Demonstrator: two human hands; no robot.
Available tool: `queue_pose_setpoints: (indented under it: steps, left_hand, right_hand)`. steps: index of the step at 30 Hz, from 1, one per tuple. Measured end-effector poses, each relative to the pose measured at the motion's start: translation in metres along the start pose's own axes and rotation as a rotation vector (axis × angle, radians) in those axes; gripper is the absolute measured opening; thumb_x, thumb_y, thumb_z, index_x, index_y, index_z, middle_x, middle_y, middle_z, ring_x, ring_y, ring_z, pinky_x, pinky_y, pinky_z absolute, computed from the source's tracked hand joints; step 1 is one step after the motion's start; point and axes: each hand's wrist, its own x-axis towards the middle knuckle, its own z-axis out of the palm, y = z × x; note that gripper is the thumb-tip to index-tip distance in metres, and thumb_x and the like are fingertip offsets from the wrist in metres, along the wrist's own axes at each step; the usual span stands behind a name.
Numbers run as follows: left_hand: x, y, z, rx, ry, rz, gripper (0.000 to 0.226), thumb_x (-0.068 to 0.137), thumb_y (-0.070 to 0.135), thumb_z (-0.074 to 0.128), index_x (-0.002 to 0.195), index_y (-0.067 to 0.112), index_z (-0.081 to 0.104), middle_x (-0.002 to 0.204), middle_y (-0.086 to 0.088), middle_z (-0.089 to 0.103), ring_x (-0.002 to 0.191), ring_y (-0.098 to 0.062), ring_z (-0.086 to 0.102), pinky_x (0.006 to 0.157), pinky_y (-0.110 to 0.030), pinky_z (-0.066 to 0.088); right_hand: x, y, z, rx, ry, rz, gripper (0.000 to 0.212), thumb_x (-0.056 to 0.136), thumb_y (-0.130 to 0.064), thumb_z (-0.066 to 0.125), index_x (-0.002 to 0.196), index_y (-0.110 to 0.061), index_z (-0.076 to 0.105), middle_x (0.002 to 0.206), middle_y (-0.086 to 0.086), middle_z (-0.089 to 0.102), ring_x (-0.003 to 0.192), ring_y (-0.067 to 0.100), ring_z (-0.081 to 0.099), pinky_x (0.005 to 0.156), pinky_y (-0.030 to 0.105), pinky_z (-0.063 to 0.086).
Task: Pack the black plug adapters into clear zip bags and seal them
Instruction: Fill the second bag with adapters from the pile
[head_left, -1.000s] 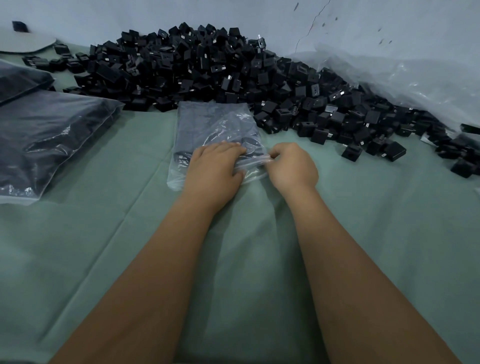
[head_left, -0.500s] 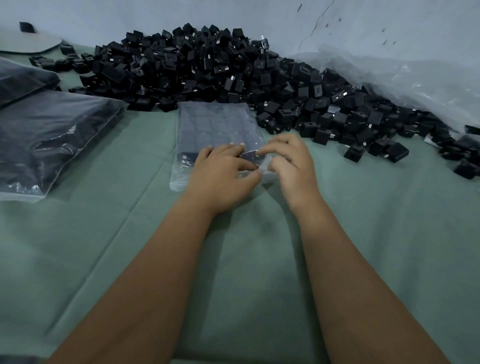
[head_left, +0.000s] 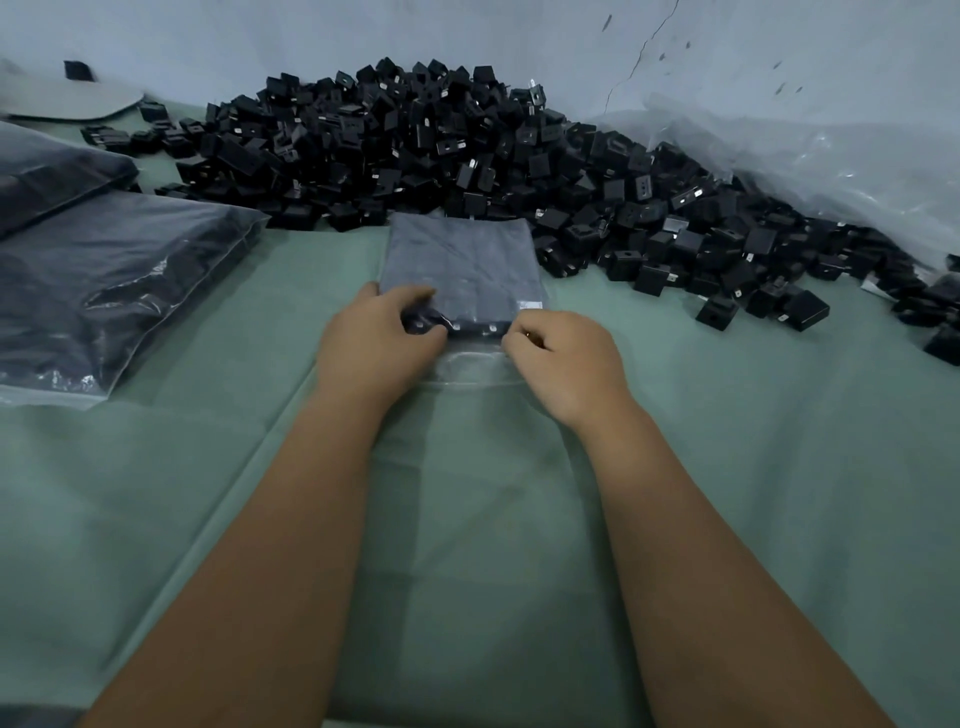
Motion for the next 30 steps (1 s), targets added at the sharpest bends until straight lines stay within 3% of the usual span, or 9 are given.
queue_pose_setpoints:
  steps: [2, 4, 7, 9, 13, 17, 24, 27, 30]
  left_hand:
    - [0.000, -0.003, 0.001, -0.027, -0.008, 0.027, 0.049, 0.081, 0.042, 0.070, 0.129, 0.037, 0.061, 0.118, -0.001, 0.059, 0.109, -0.023, 0.060, 0.099, -0.037, 0.046]
    - [0.003, -0.005, 0.004, 0.046, -0.026, 0.056, 0.053, 0.082, 0.051, 0.067, 0.133, 0.039, 0.057, 0.129, -0.002, 0.054, 0.118, -0.024, 0.055, 0.105, -0.039, 0.042]
    - [0.012, -0.004, 0.011, 0.280, -0.079, 0.048, 0.058, 0.089, 0.060, 0.054, 0.144, 0.047, 0.038, 0.160, -0.009, 0.021, 0.141, -0.028, 0.031, 0.116, -0.043, 0.023]
    - [0.020, -0.002, 0.014, 0.334, -0.117, 0.023, 0.058, 0.092, 0.060, 0.049, 0.147, 0.050, 0.029, 0.165, -0.005, 0.001, 0.147, -0.026, 0.020, 0.117, -0.045, 0.016]
    - [0.039, 0.001, 0.014, 0.383, -0.213, 0.003, 0.059, 0.095, 0.061, 0.043, 0.149, 0.051, 0.021, 0.165, -0.001, 0.001, 0.148, -0.025, 0.017, 0.117, -0.050, 0.016]
    - [0.053, 0.000, 0.014, 0.410, -0.243, -0.006, 0.059, 0.094, 0.063, 0.042, 0.148, 0.054, 0.020, 0.165, 0.001, 0.001, 0.147, -0.025, 0.020, 0.116, -0.053, 0.016]
    - [0.051, 0.000, 0.016, 0.365, -0.192, -0.023, 0.057, 0.094, 0.062, 0.043, 0.147, 0.053, 0.025, 0.165, 0.000, 0.005, 0.146, -0.025, 0.024, 0.116, -0.050, 0.014]
    - [0.040, -0.003, 0.017, 0.325, -0.111, -0.006, 0.058, 0.093, 0.060, 0.048, 0.147, 0.048, 0.031, 0.163, -0.001, 0.013, 0.144, -0.025, 0.029, 0.116, -0.046, 0.016]
    - [0.033, -0.004, 0.014, 0.261, -0.049, 0.012, 0.063, 0.088, 0.058, 0.058, 0.145, 0.041, 0.040, 0.161, -0.003, 0.023, 0.142, -0.026, 0.032, 0.116, -0.046, 0.024]
  right_hand:
    - [0.000, 0.000, 0.001, -0.061, -0.002, 0.000, 0.022, 0.086, -0.035, 0.050, 0.070, -0.022, 0.057, 0.066, -0.005, 0.056, 0.068, 0.013, 0.051, 0.053, 0.028, 0.032]
    - [0.001, 0.000, 0.001, -0.128, 0.000, -0.038, 0.019, 0.089, -0.039, 0.050, 0.078, -0.024, 0.057, 0.077, -0.008, 0.057, 0.080, 0.013, 0.048, 0.062, 0.030, 0.037]
    - [0.003, 0.001, 0.002, -0.235, -0.013, -0.090, 0.024, 0.091, -0.042, 0.048, 0.102, -0.023, 0.059, 0.102, -0.008, 0.057, 0.099, 0.014, 0.044, 0.085, 0.033, 0.038]
    - [0.005, 0.002, 0.003, -0.251, -0.039, -0.081, 0.033, 0.092, -0.044, 0.046, 0.116, -0.023, 0.056, 0.114, -0.008, 0.054, 0.107, 0.014, 0.042, 0.093, 0.033, 0.036]
    - [0.011, 0.005, 0.008, -0.244, -0.111, -0.036, 0.049, 0.094, -0.048, 0.041, 0.135, -0.023, 0.046, 0.132, -0.006, 0.046, 0.122, 0.016, 0.037, 0.101, 0.032, 0.032]
    - [0.019, 0.009, 0.010, -0.233, -0.173, 0.006, 0.054, 0.093, -0.052, 0.040, 0.141, -0.026, 0.040, 0.138, -0.006, 0.041, 0.128, 0.016, 0.033, 0.104, 0.032, 0.028]
    - [0.030, 0.012, 0.008, -0.111, -0.195, 0.113, 0.047, 0.092, -0.051, 0.043, 0.135, -0.035, 0.051, 0.131, -0.010, 0.045, 0.127, 0.014, 0.035, 0.099, 0.028, 0.025]
    - [0.018, 0.013, 0.009, -0.024, -0.045, 0.077, 0.028, 0.089, -0.039, 0.051, 0.109, -0.030, 0.070, 0.105, -0.011, 0.057, 0.107, 0.013, 0.047, 0.093, 0.029, 0.034]
    - [0.013, 0.014, -0.003, 0.262, 0.192, 0.192, 0.022, 0.087, -0.030, 0.056, 0.083, -0.016, 0.072, 0.093, -0.002, 0.065, 0.092, 0.017, 0.057, 0.088, 0.037, 0.046]
